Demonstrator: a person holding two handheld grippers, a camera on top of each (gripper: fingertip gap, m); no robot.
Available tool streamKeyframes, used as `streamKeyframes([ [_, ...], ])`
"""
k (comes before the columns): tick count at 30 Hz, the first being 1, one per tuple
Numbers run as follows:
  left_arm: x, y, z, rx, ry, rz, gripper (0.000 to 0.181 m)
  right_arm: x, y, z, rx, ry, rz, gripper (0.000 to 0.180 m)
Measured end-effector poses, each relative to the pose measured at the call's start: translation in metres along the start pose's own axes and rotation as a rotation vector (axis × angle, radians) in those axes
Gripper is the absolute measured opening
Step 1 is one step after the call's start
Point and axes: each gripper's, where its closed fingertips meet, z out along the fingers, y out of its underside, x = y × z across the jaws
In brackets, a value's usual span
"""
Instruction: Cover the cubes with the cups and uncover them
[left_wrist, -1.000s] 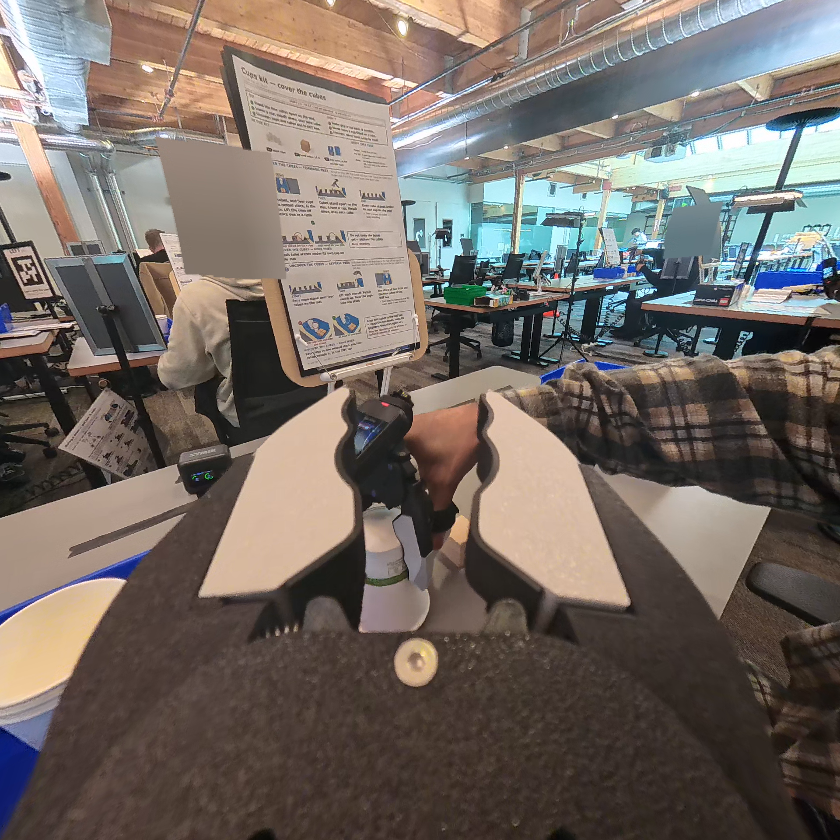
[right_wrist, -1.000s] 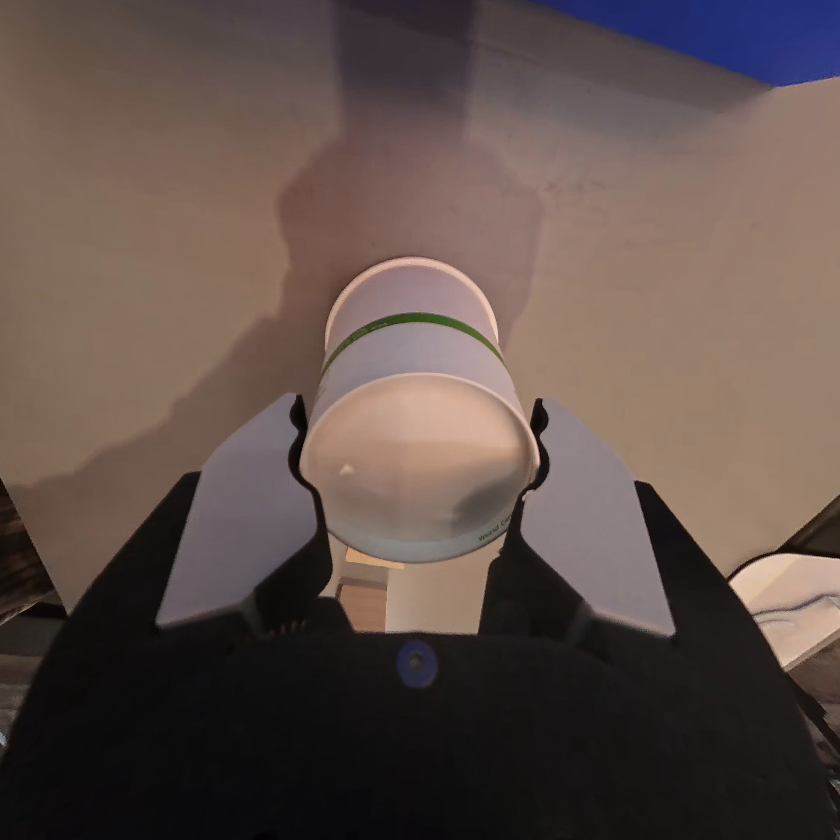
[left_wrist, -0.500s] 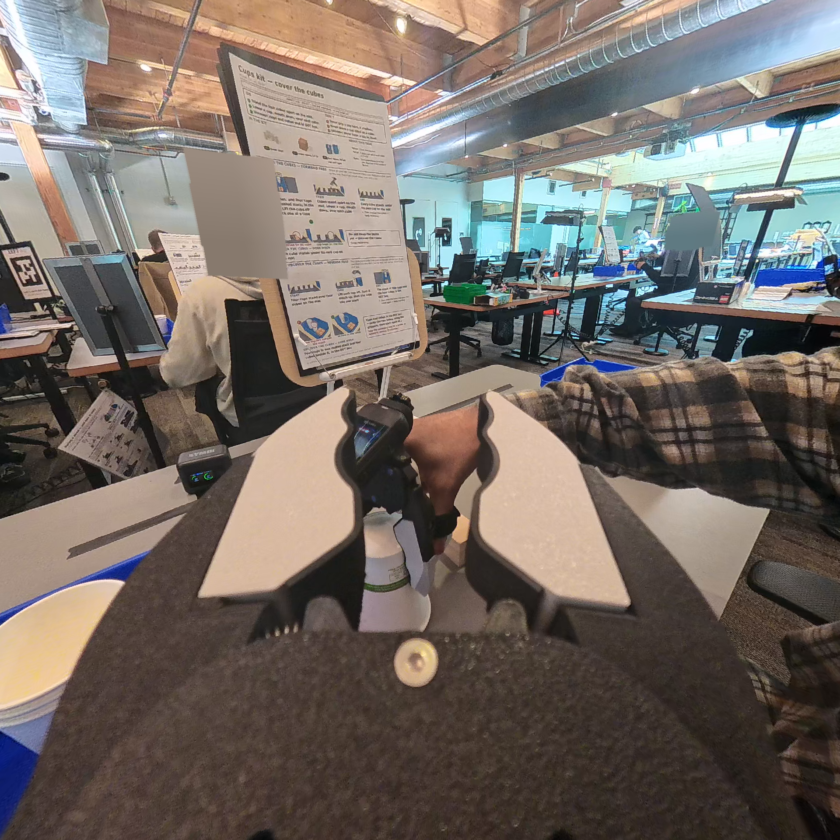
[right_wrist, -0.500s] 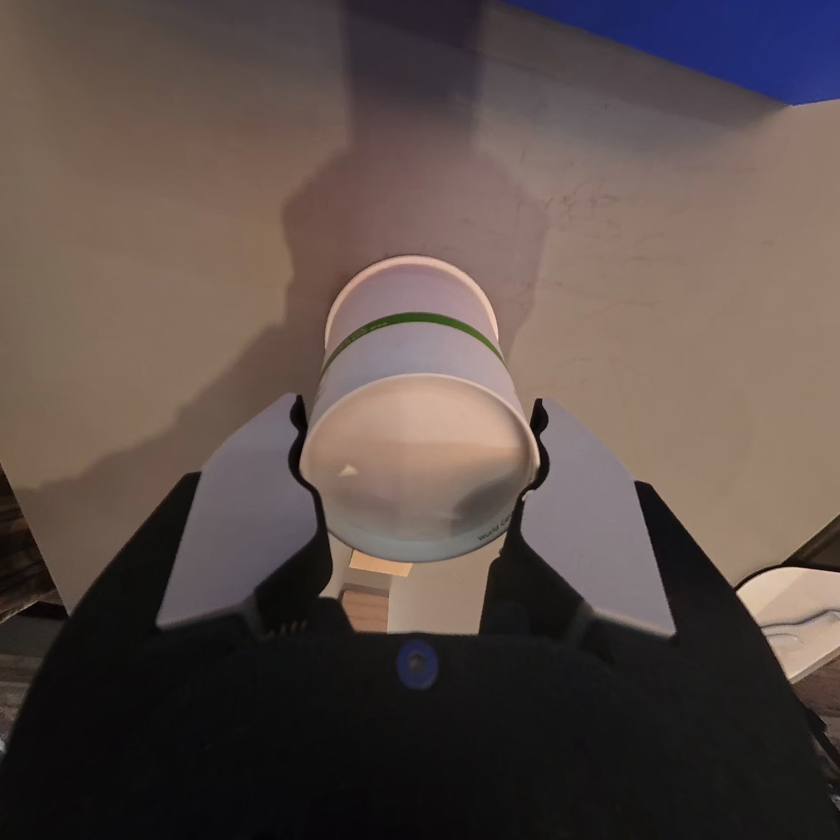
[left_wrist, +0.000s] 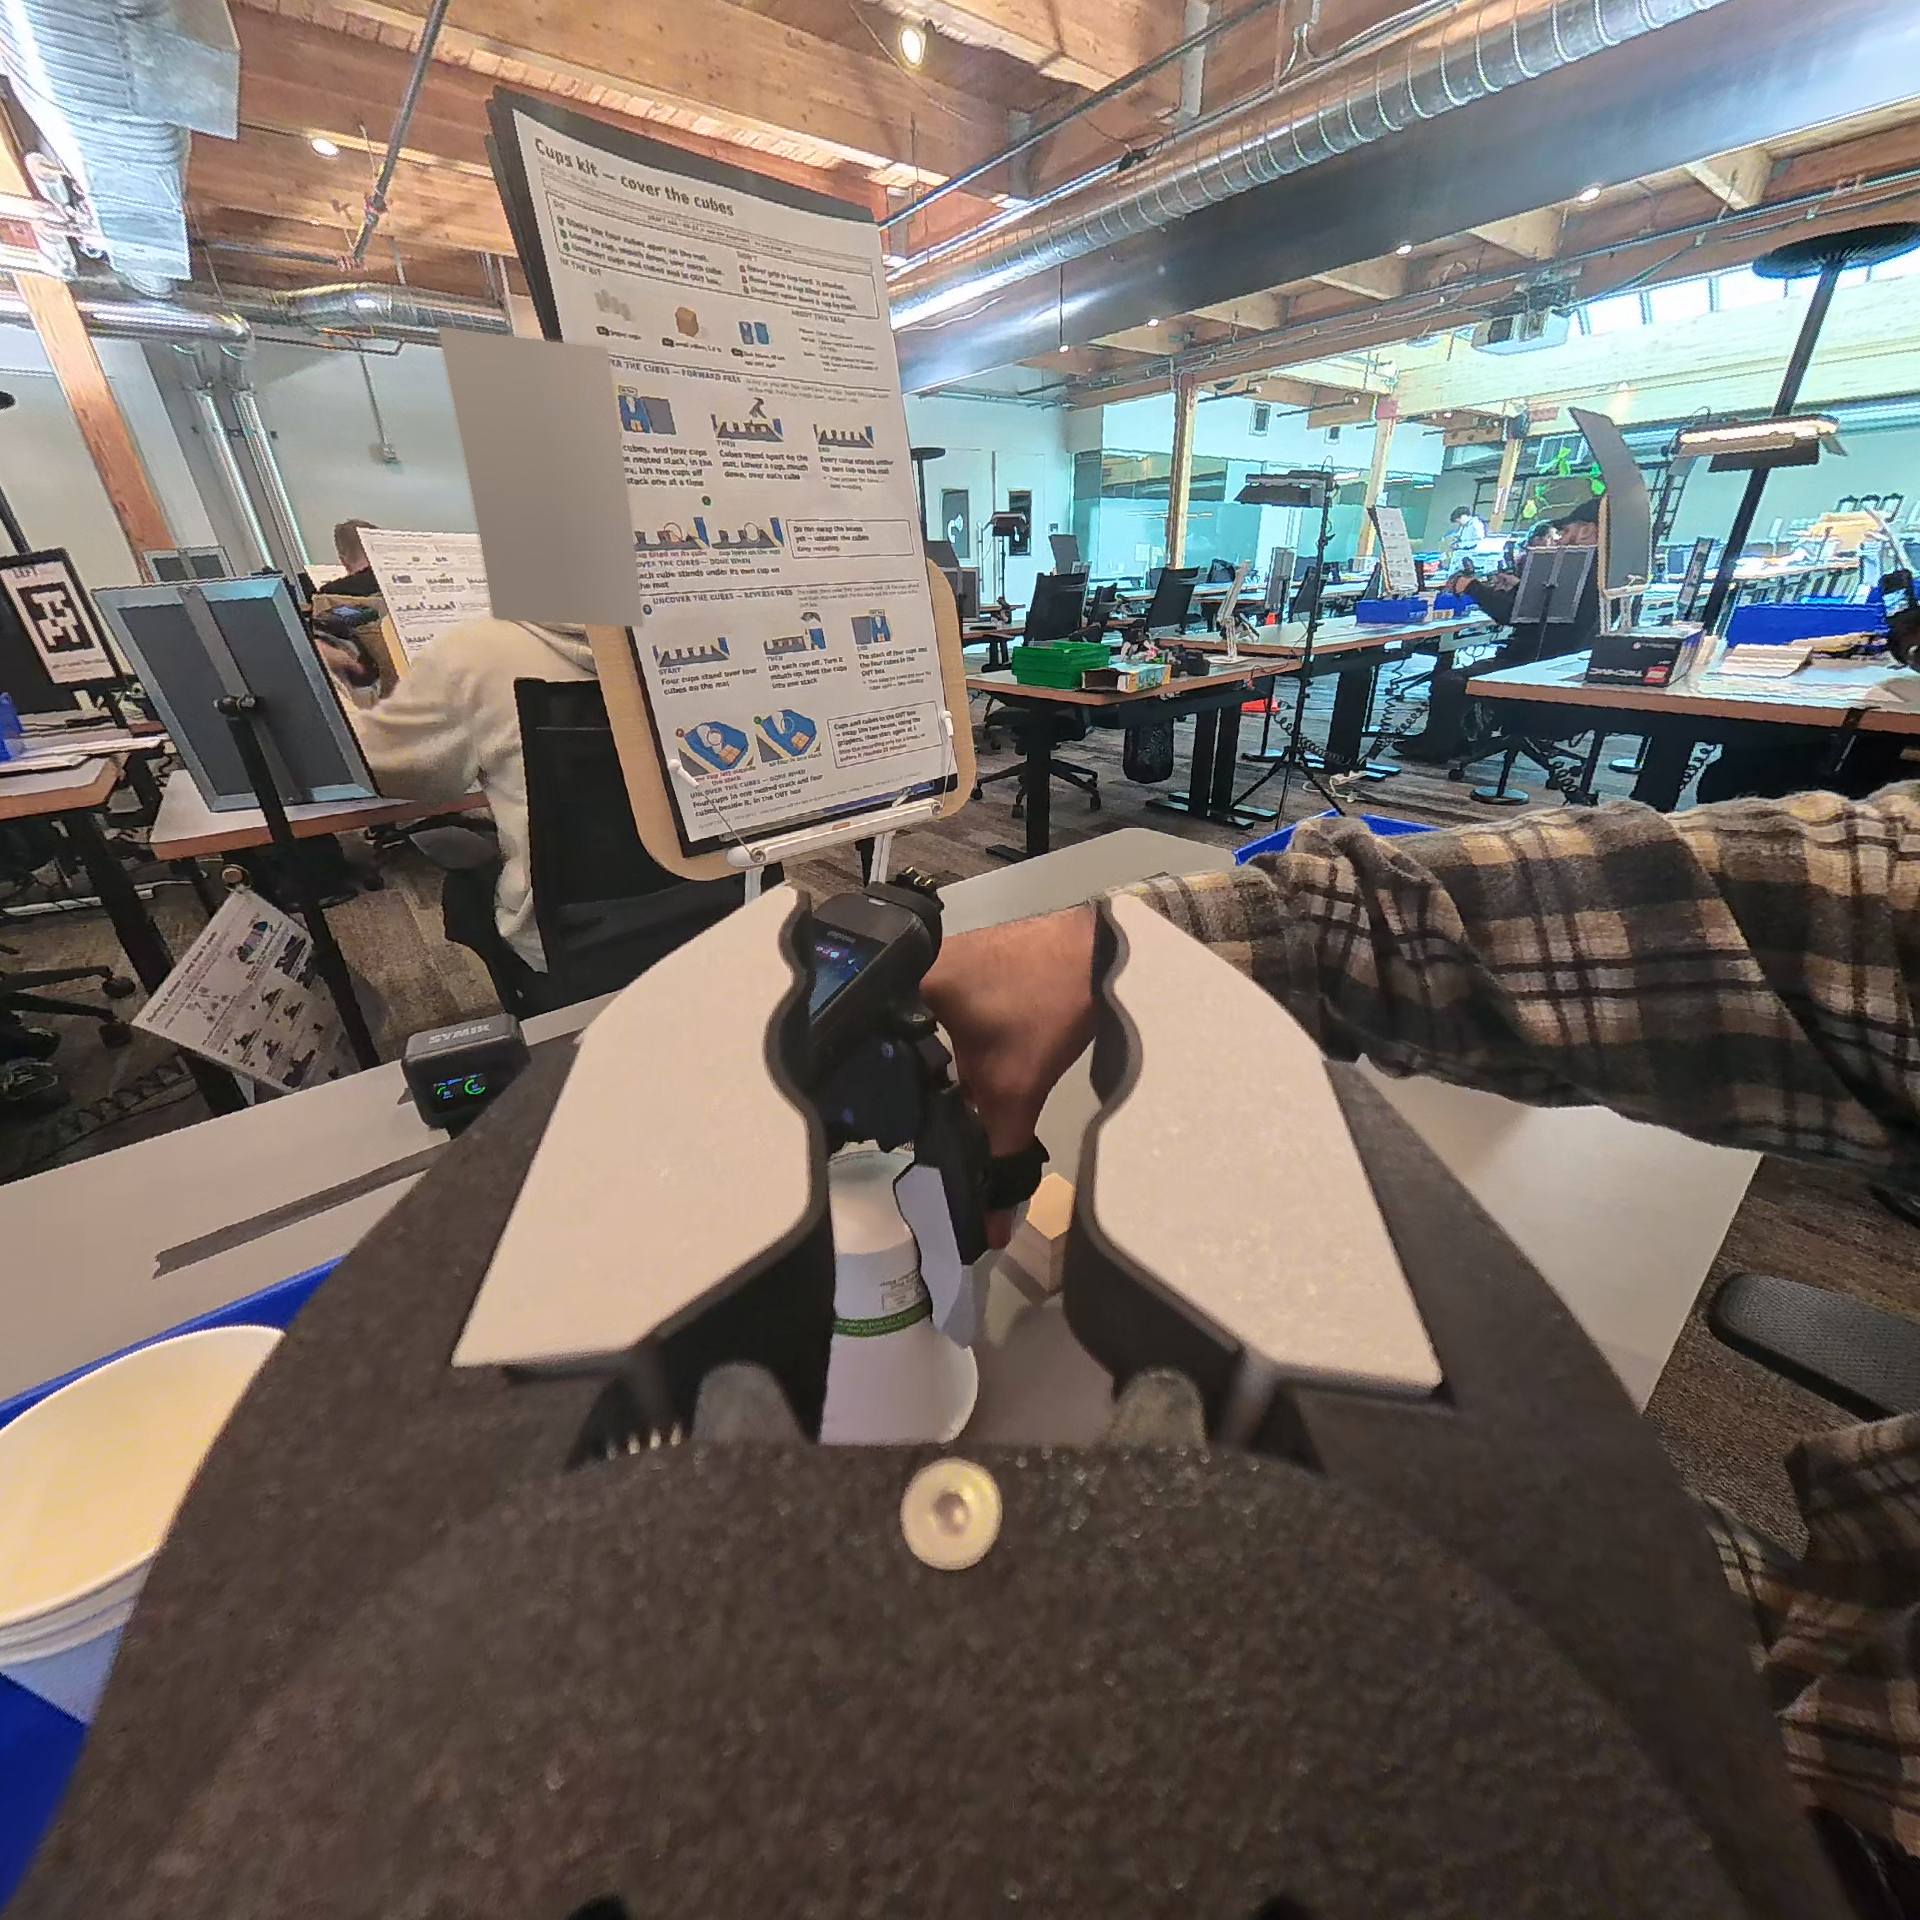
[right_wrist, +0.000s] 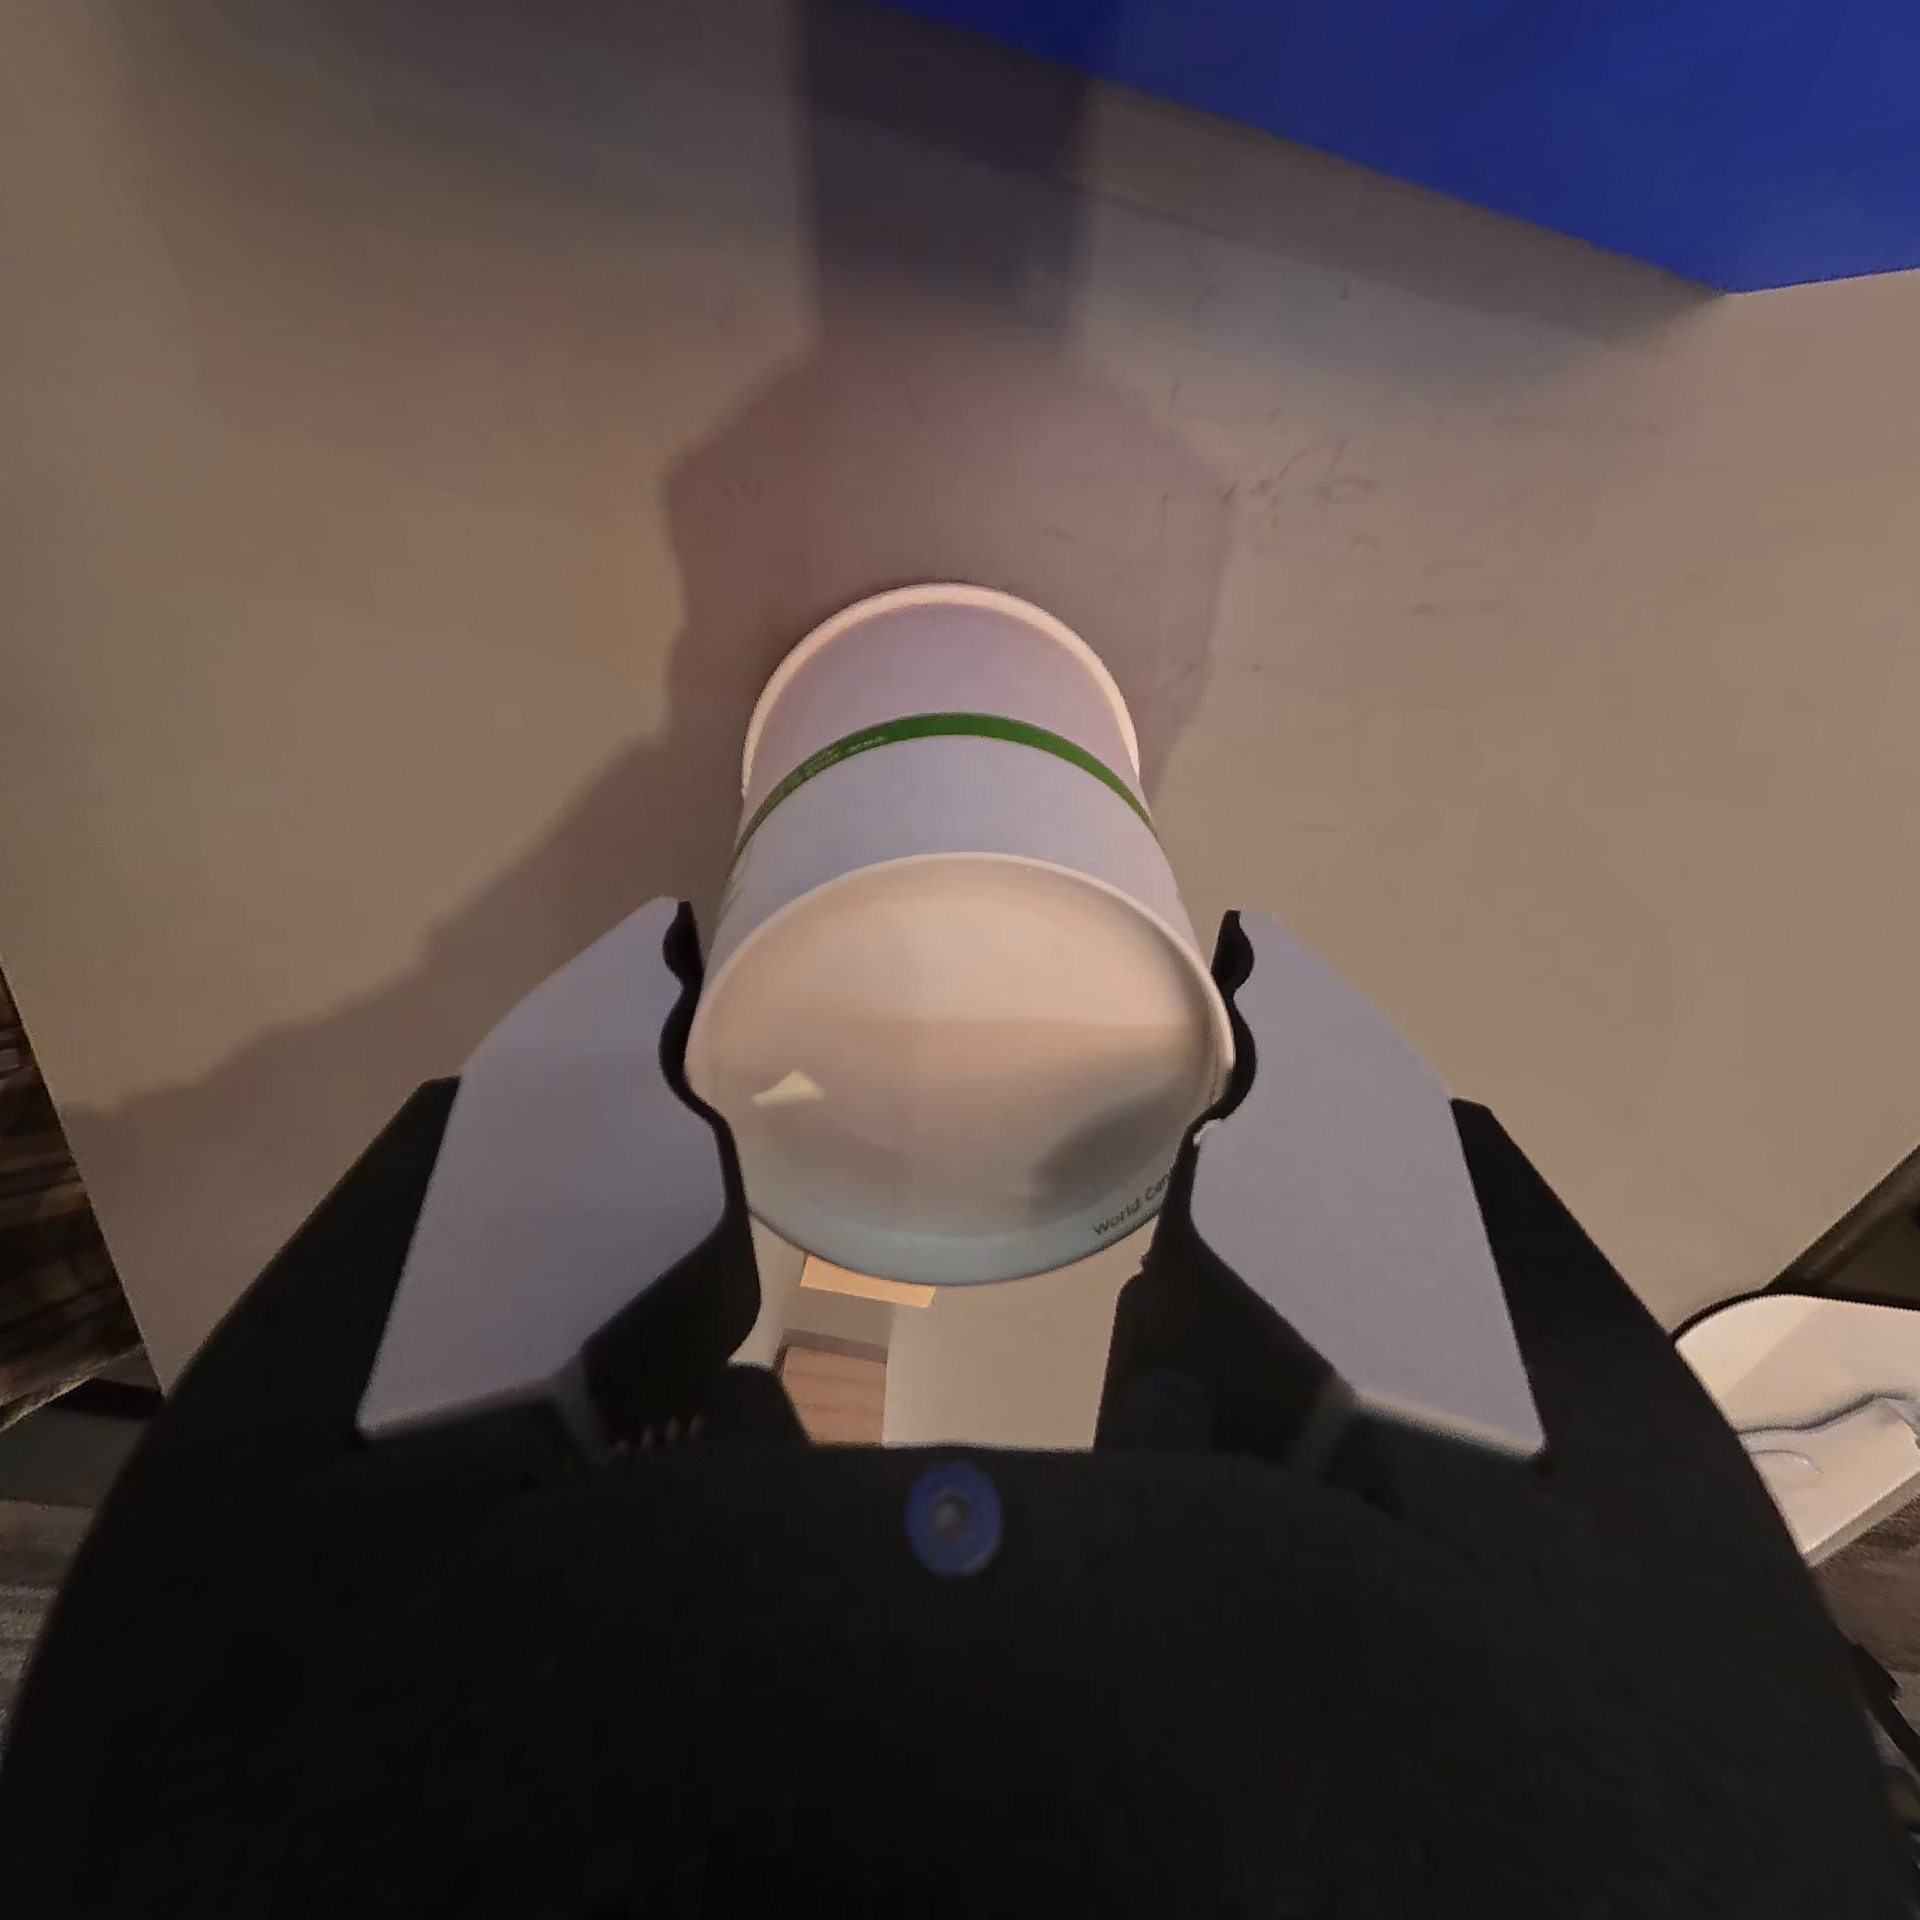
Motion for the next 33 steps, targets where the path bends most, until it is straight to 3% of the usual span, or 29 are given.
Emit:
streamKeyframes([
  [14, 0.000, 0.002, 0.001, -0.010, 0.001, 0.000, 0.050, -0.003, 0.000, -0.005, -0.005, -0.007, -0.008, 0.093],
  [20, 0.001, -0.001, -0.001, 0.006, 0.006, -0.002, 0.051, -0.008, -0.002, -0.026, 0.048, -0.018, -0.004, 0.093],
  [27, 0.001, 0.000, 0.001, 0.020, 0.032, -0.038, 0.053, -0.016, 0.001, -0.088, 0.329, -0.067, 0.078, 0.092],
  [33, 0.001, 0.014, 0.014, 0.002, 0.117, -0.137, 0.055, -0.028, 0.048, -0.151, 0.738, -0.023, 0.241, 0.092],
])
